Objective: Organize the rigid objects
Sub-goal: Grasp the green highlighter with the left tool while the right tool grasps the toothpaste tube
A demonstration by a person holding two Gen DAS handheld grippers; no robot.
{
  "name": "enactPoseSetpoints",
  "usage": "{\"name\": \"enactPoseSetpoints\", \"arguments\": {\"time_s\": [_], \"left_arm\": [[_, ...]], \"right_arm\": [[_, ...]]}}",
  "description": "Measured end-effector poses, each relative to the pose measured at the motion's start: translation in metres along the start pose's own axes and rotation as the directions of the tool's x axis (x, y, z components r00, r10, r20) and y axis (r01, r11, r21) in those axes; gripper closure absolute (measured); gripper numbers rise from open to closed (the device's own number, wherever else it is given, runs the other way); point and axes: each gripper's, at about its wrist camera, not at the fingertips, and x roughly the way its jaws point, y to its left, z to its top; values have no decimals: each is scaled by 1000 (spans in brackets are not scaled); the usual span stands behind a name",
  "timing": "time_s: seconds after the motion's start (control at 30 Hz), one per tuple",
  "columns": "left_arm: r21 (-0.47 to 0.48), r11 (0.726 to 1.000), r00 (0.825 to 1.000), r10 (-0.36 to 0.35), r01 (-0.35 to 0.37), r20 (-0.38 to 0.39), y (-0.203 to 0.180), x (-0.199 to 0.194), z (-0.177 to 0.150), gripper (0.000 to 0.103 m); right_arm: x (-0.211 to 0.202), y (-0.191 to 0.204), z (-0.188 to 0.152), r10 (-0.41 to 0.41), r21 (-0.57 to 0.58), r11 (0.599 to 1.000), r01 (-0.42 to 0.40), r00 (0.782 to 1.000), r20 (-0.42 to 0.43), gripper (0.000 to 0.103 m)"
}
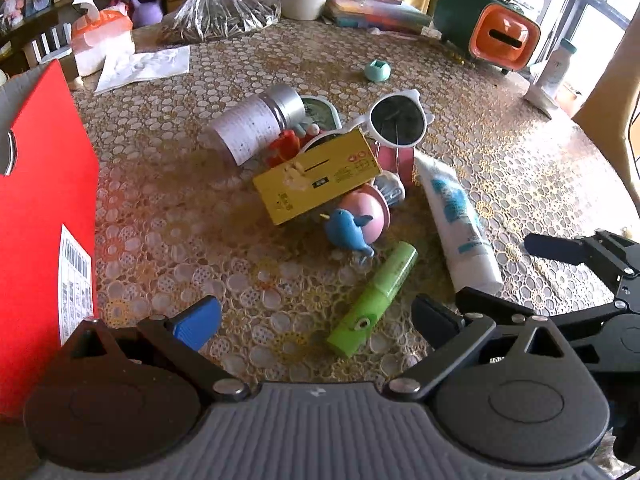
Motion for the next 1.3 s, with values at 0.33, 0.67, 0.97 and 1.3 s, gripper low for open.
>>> {"name": "enactPoseSetpoints", "arguments": {"time_s": [0.33,0.67,0.97,1.3], "left_arm": [[104,994,999,8,-13,41,-12,-2,-11,6],[120,993,999,3,-9,51,-19,4,-11,30],[193,981,996,12,-28,83,-35,3,-16,61],[254,967,995,6,-32,102,-50,2,-21,82]], "right_arm": [[-9,-15,17,129,23,991,-128,991,-32,22],[32,-15,39,10,232,973,12,996,-93,35],[41,0,41,-62,204,976,81,993,-101,40],[33,2,41,-78,198,976,92,994,-80,59]]}}
